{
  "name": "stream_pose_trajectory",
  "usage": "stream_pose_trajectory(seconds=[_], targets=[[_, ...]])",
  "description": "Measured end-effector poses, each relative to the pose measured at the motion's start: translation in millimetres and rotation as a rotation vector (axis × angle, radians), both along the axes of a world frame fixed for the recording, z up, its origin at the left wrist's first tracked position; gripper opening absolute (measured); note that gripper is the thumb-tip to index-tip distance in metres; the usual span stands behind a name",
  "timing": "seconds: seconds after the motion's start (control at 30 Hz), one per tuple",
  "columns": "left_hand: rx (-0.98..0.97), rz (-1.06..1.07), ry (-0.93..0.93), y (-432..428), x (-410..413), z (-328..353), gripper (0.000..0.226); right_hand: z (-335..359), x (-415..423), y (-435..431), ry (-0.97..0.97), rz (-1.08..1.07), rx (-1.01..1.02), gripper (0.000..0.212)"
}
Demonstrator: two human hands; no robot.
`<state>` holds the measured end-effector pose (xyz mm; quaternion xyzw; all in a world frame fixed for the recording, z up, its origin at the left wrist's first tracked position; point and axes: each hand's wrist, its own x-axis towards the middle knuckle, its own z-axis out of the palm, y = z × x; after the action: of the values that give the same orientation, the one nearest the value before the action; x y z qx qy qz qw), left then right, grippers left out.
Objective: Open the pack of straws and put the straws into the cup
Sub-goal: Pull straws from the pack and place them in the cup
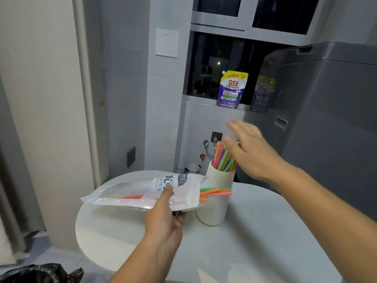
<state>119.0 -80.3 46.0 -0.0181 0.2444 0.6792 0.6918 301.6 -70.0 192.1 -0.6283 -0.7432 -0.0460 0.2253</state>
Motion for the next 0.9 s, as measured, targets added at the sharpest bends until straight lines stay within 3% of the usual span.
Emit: stream_pose_trajectory(seconds=[0.07, 0.1, 0.2, 0.3, 0.47, 0.6, 0.9], targets=[[0.030, 0.008, 0.029, 0.2, -1.9, 2.3, 0.042, -11.5, -6.3, -22.3, 0.191, -0.013, 0.350, 0.039], [0.050, 0.012, 0.040, 0.2, -2.6, 3.7, 0.042, -21.4, -11.1, -34.7, 0.260, -0.043, 0.411, 0.034], [0.103, 0.025, 0.074, -1.1, -2.8, 6.7, 0.040, -54.1, -29.6, -60.2, 0.446, -0.155, 0.127, 0.048], [0.133, 0.031, 0.110, -5.2, -0.5, 8.3, 0.038, -75.7, -39.7, -61.7, 0.794, -0.103, -0.177, 0.035], [0.142, 0.028, 0.155, -10.6, 2.6, 10.4, 0.041, -88.5, -36.8, -58.4, 1.197, 0.019, -0.194, 0.015], [0.141, 0.024, 0.166, -12.2, 4.4, 10.7, 0.036, -91.6, -30.6, -56.0, 1.270, -0.002, -0.156, 0.014], [0.120, 0.001, 0.178, -14.9, 14.0, 9.4, 0.025, -99.4, -30.4, -51.9, 1.134, -0.008, -0.036, 0.016]])
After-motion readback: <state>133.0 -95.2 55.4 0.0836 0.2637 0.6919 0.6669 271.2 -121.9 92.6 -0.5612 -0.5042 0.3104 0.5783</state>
